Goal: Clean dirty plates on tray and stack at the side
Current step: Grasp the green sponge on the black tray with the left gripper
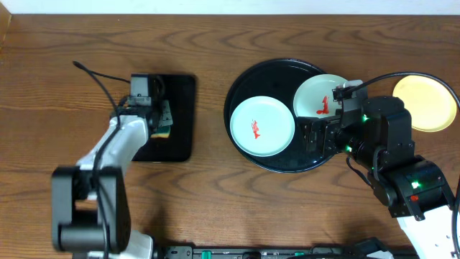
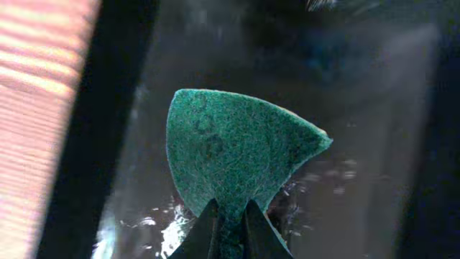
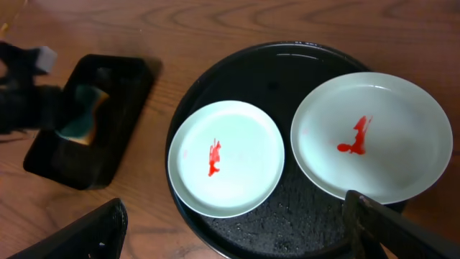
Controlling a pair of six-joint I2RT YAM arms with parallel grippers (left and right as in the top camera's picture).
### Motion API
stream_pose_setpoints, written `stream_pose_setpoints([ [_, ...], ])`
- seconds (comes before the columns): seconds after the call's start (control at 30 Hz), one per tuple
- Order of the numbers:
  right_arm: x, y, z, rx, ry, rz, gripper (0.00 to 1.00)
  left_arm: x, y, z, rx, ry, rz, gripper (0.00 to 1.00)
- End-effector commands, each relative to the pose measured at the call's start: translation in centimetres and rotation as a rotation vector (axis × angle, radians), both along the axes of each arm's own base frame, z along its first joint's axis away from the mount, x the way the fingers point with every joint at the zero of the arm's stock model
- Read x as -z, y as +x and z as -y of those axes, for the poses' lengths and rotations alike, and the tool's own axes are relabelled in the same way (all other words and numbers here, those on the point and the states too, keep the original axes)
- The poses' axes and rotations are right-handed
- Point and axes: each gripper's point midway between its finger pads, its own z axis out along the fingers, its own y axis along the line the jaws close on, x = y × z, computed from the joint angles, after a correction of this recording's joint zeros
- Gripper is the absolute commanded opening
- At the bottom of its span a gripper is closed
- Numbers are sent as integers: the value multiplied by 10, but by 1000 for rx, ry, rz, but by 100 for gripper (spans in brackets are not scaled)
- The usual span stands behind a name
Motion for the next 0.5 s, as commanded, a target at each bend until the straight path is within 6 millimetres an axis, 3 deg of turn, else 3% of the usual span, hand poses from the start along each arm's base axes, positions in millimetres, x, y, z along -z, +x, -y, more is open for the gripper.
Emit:
stream_pose_setpoints([
  [0.0, -6, -1, -3, -18, 2, 18, 94, -51, 2, 0, -4, -14, 126, 7],
  [0.07, -6, -1, -3, -18, 2, 19, 94, -54, -2, 0, -4, -14, 122, 7],
  [0.17, -6, -1, -3, -18, 2, 18, 94, -43, -9, 0, -3, -15, 70, 7],
  [0.47, -6, -1, -3, -16, 4, 16, 94, 28, -19, 0, -3, -14, -122, 8],
])
